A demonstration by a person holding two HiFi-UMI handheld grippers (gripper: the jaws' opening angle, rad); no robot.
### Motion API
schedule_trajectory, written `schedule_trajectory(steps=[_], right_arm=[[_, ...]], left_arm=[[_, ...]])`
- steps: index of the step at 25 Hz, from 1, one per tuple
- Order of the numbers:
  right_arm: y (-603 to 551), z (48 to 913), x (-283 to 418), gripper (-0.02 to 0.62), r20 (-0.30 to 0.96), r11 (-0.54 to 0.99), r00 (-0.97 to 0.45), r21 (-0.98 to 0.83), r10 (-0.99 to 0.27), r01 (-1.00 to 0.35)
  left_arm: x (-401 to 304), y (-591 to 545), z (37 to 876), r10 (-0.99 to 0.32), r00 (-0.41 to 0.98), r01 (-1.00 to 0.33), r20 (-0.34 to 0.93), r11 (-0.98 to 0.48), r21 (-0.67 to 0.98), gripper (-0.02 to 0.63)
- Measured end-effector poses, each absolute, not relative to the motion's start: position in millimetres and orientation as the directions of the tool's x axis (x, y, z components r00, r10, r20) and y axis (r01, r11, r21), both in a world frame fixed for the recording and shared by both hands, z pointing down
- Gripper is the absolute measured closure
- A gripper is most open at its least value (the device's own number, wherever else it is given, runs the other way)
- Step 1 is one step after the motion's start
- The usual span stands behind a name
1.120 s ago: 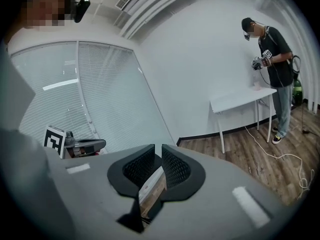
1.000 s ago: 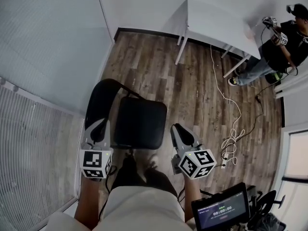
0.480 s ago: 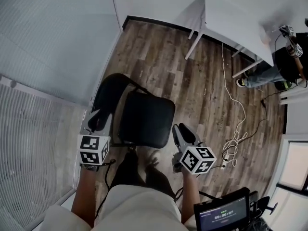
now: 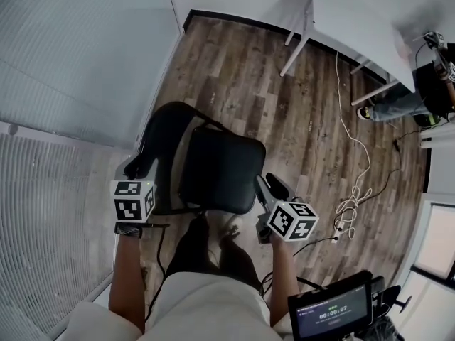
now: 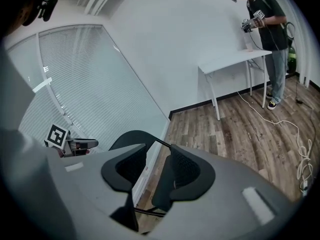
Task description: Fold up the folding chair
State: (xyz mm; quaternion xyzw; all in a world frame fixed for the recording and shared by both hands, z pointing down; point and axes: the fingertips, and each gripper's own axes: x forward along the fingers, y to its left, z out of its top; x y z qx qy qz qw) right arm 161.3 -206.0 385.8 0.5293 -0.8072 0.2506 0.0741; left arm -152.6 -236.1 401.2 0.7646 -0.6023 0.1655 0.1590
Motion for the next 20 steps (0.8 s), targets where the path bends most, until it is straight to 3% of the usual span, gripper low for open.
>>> schedule_trajectory(steps=[8,20], right_arm=[[-217,434,161,0.442,0.492,0.298,-0.434,-0.331,-0.755,-0.895],[-233,477,189,0.428,0.540,0.253,-0.405,-0.335,-0.738,-0.908]], left_arm=[[-174,-264,440,-0.826,0.191,-0.980,0.531,-0.187,0.062,0.439],[-192,-271,459,-0.797,0.169,-0.983,0.580,-0.176,0.046,0.436]])
